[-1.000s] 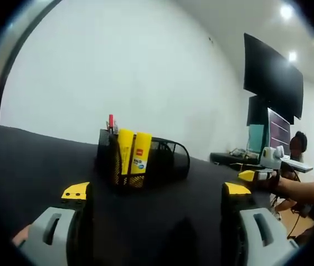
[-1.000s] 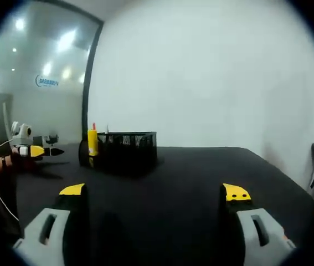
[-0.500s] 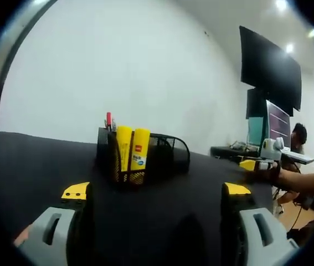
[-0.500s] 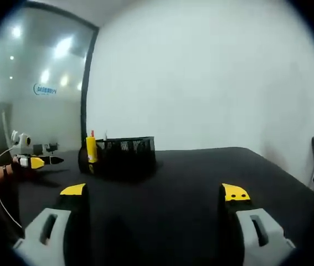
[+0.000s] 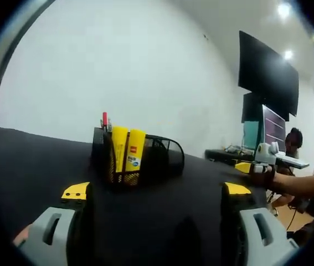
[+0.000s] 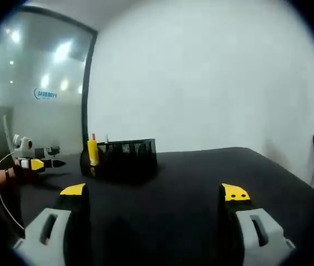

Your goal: Pick up pens and glue sticks and place them into the holder.

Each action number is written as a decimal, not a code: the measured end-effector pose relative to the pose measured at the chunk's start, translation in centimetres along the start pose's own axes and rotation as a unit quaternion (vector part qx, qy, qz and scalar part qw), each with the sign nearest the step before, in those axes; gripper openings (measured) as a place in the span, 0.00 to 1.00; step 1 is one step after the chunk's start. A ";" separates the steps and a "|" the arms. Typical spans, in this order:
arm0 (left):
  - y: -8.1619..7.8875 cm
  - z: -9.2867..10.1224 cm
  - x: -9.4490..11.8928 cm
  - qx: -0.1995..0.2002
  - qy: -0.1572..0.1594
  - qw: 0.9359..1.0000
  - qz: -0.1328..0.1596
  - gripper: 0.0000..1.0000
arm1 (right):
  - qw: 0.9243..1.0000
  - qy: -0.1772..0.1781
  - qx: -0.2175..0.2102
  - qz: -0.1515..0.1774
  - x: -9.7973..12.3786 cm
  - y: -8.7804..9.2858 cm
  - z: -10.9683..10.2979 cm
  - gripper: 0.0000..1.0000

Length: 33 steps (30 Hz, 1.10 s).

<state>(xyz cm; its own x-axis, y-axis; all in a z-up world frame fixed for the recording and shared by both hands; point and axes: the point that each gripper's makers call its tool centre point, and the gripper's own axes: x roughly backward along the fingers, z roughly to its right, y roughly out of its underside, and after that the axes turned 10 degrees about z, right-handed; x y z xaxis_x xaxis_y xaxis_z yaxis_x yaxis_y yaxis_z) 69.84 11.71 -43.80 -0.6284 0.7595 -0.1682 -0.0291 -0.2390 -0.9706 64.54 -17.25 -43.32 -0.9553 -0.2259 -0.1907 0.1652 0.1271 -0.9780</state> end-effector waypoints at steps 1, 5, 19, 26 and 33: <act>0.1 -0.2 0.0 0.000 -0.001 1.000 -0.002 0.96 | 1.000 -0.001 0.002 -0.003 0.0 0.1 -0.1 0.90; 0.1 -0.8 0.0 0.004 -0.003 1.000 0.001 0.96 | 1.000 -0.005 0.006 -0.007 0.0 0.3 -0.4 0.89; -0.2 0.3 0.1 0.024 0.006 1.000 0.009 0.96 | 1.000 -0.009 0.010 -0.004 0.2 0.2 -0.8 0.84; 0.1 0.5 0.1 0.024 0.001 1.000 0.001 0.95 | 1.000 -0.004 0.012 -0.003 0.3 0.2 -0.7 0.80; 0.3 0.5 0.2 0.018 0.000 1.000 -0.004 0.94 | 1.000 -0.005 0.013 0.000 0.4 0.1 -0.9 0.78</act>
<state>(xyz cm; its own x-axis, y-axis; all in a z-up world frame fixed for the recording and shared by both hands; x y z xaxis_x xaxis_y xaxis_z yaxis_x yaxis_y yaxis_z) 69.32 11.47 -44.00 -0.6286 0.7612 -0.1594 -0.0623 -0.2535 -0.9653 63.92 -16.42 -43.39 -0.9529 -0.2356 -0.1911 0.1712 0.1025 -0.9799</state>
